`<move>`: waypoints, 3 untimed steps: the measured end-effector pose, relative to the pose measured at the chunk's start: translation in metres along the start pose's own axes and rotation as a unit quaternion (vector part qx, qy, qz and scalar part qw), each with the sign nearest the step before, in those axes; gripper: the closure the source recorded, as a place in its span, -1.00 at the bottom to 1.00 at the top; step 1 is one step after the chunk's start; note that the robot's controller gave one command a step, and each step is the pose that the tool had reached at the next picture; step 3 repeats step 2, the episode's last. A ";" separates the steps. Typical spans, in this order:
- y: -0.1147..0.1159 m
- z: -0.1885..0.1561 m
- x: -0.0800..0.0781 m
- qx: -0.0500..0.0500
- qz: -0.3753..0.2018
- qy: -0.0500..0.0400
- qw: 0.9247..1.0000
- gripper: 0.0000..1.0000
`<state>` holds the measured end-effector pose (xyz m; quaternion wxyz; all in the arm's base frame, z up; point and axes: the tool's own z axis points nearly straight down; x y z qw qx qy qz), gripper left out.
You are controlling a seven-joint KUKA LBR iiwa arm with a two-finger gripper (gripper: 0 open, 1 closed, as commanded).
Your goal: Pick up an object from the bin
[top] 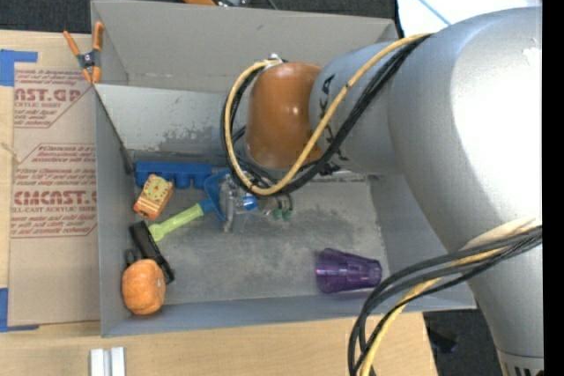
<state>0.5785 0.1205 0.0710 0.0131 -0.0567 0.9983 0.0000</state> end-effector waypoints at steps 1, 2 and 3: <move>0.000 0.000 0.000 0.000 0.000 0.000 1.000 1.00; 0.000 0.000 0.000 0.000 0.000 0.000 1.000 1.00; 0.000 0.000 0.000 0.000 0.000 0.000 1.000 1.00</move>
Offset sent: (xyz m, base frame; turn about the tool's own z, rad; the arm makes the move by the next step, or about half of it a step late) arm 0.0000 0.0000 0.0000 0.0000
